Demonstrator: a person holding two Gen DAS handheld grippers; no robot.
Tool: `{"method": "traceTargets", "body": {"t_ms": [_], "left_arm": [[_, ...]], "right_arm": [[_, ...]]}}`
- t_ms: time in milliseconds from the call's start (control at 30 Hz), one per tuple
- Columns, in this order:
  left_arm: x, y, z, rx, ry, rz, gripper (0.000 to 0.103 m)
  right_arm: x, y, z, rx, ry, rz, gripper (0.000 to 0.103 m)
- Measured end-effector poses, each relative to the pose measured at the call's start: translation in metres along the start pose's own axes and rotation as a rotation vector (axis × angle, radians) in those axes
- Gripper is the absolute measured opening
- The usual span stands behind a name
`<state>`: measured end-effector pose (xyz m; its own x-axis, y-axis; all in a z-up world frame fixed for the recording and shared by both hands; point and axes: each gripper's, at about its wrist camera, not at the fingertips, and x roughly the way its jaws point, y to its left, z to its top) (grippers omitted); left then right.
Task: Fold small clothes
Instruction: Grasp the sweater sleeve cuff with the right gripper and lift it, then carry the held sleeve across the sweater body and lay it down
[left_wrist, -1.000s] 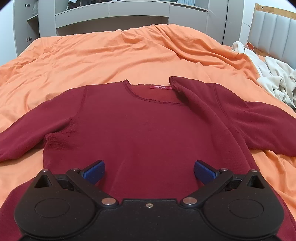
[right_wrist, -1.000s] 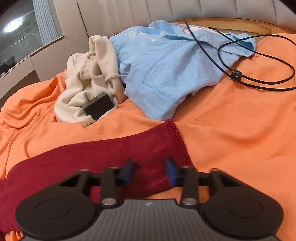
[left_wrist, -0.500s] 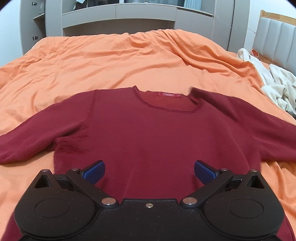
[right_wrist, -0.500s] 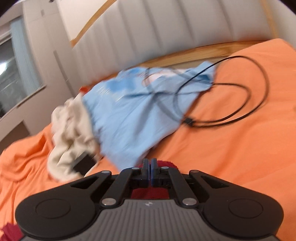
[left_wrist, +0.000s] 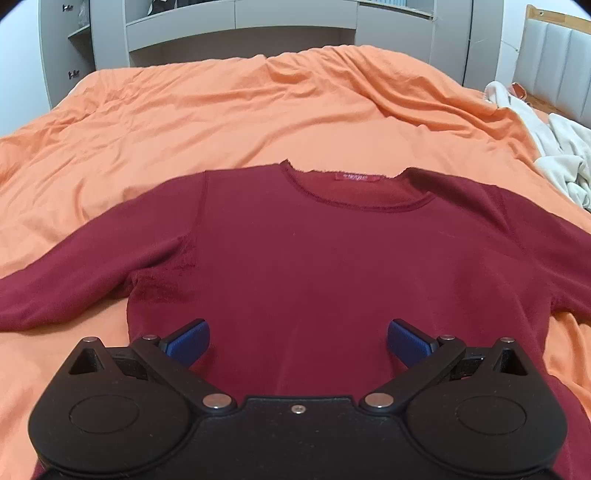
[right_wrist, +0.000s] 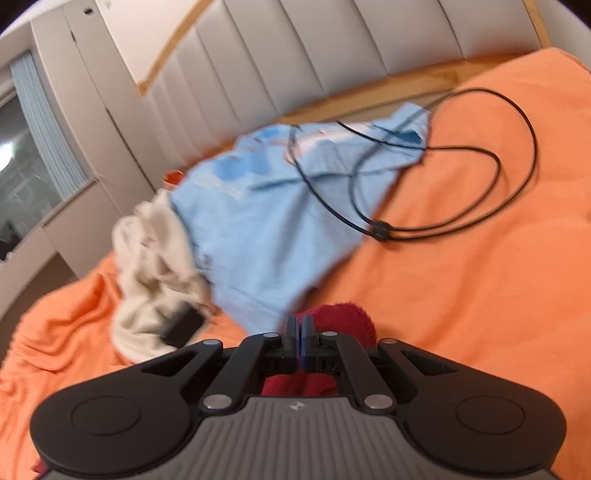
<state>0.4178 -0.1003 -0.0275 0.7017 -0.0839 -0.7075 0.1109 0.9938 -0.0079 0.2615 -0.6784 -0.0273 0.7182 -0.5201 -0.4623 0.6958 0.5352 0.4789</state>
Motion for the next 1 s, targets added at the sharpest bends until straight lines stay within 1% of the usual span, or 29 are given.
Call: {"method": "traceTargets", "body": {"t_ms": [133, 267, 433, 533, 600, 767, 867, 1000], "left_arm": [[-0.011, 0.001, 0.005, -0.002, -0.024, -0.016, 0.103], [-0.023, 0.009, 0.011, -0.016, -0.051, -0.029, 0.103], [-0.033, 0.03, 0.019, -0.048, -0.074, -0.02, 0.103], [-0.037, 0.047, 0.024, -0.088, -0.087, -0.013, 0.103], [-0.039, 0.059, 0.027, -0.119, -0.094, -0.003, 0.103], [-0.044, 0.085, 0.034, -0.199, -0.106, -0.002, 0.103], [-0.049, 0.097, 0.036, -0.232, -0.118, 0.005, 0.103], [-0.053, 0.116, 0.038, -0.29, -0.126, 0.014, 0.103]], "right_arm": [[-0.024, 0.031, 0.003, -0.001, -0.033, 0.12, 0.001], [-0.044, 0.077, -0.001, -0.053, -0.042, 0.247, 0.001], [-0.062, 0.146, -0.018, -0.171, -0.031, 0.391, 0.001], [-0.067, 0.191, -0.034, -0.21, 0.01, 0.485, 0.001], [-0.068, 0.224, -0.049, -0.244, 0.057, 0.555, 0.001], [-0.077, 0.296, -0.096, -0.367, 0.12, 0.664, 0.001], [-0.093, 0.327, -0.131, -0.429, 0.151, 0.712, 0.001], [-0.106, 0.362, -0.182, -0.491, 0.222, 0.76, 0.001]]}}
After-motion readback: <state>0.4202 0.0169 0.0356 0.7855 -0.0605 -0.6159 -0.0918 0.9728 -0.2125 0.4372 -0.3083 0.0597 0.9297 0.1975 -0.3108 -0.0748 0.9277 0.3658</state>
